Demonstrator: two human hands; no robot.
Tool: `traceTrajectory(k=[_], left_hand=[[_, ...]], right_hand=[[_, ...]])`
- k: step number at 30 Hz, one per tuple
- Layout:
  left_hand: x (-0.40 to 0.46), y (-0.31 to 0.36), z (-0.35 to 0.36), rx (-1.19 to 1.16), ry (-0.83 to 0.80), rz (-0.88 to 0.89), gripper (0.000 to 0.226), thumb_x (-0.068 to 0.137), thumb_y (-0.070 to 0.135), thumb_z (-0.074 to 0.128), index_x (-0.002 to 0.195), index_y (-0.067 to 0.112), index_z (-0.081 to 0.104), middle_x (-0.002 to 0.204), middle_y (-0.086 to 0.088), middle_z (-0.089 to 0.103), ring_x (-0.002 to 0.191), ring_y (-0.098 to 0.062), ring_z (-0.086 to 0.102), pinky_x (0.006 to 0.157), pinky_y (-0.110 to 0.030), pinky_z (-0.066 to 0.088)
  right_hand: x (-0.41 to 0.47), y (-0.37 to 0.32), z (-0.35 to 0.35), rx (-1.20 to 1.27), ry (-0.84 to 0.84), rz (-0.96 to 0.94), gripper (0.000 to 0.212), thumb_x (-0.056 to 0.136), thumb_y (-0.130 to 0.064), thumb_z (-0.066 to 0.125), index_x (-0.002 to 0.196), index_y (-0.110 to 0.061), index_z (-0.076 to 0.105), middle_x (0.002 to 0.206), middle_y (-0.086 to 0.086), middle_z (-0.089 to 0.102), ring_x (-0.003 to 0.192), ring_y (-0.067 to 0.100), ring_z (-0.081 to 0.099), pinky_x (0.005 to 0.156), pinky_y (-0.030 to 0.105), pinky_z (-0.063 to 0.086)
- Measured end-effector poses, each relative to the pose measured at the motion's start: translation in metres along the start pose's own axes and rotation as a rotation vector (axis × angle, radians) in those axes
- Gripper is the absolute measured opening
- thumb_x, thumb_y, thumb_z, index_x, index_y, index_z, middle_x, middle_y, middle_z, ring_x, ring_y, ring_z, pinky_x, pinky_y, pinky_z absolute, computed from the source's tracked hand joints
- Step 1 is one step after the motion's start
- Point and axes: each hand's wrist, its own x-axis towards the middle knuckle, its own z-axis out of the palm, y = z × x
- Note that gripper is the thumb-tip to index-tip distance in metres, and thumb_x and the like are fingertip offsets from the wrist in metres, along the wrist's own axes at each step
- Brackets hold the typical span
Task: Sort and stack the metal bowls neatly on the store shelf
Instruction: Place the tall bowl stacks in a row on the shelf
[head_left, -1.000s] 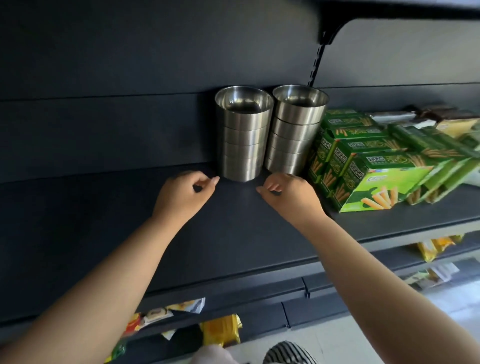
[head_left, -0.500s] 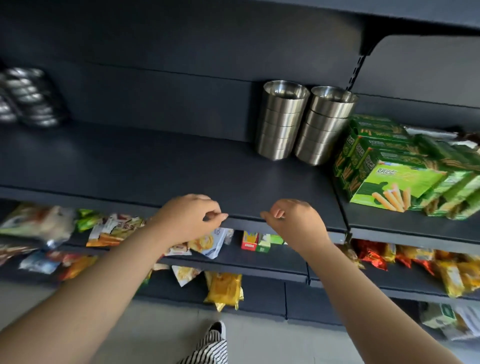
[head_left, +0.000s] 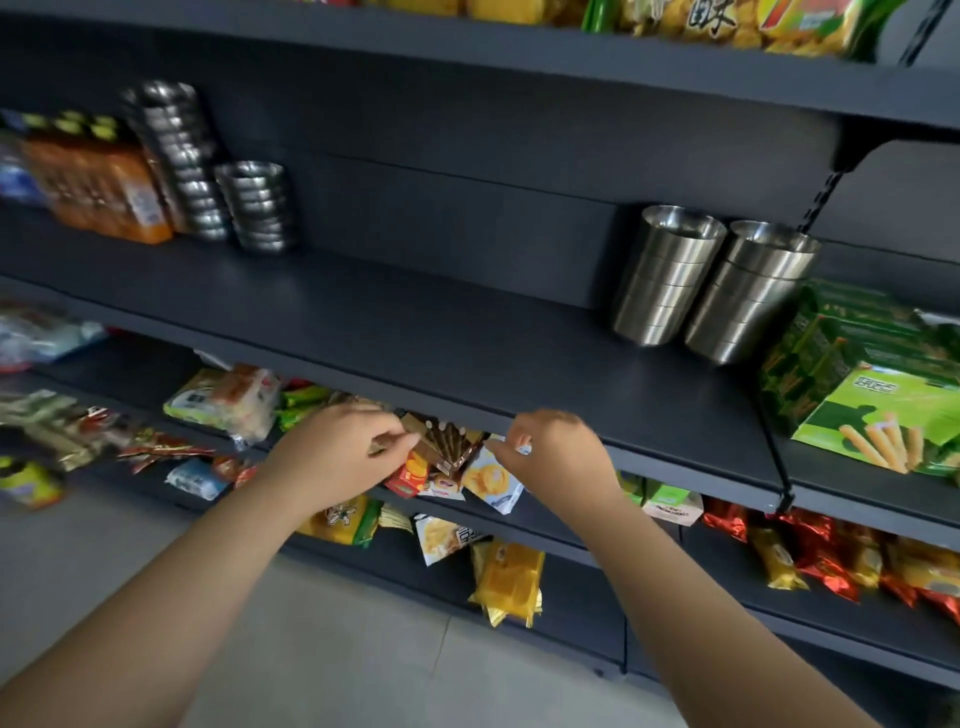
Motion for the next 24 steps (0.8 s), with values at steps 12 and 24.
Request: traceTrajectory(k=[12,24], left_hand=[[-0.030,-0.177,-0.073,-0.072,0.092,-0.049,0.061,0.075,0.062,0.029,0.081,0.017,0.069,0.081,0.006,0.064,0.076,-0.013,0.058,0.067,-0.037,0.049],[-0.020,-0.316,-0.092,-0.137,0.099,-0.129,0.066,0.072,0.063,0.025,0.077,0.012,0.067,0.076,0.002,0.062,0.072,-0.015,0.057,0.062,-0.039,0.046]], right_hand=[[0.072,-0.163,0.076,0.020,0.003,-0.038,0.033,0.091,-0.043,0.053,0.097,-0.013,0.065,0.107,0.002,0.063,0.104,0.019,0.054,0.075,0.027,0.043],[0.157,-0.262,0.134,0.060,-0.004,-0.050,0.033,0.090,-0.044,0.055,0.094,-0.013,0.065,0.103,-0.001,0.063,0.100,0.016,0.055,0.070,0.020,0.037]])
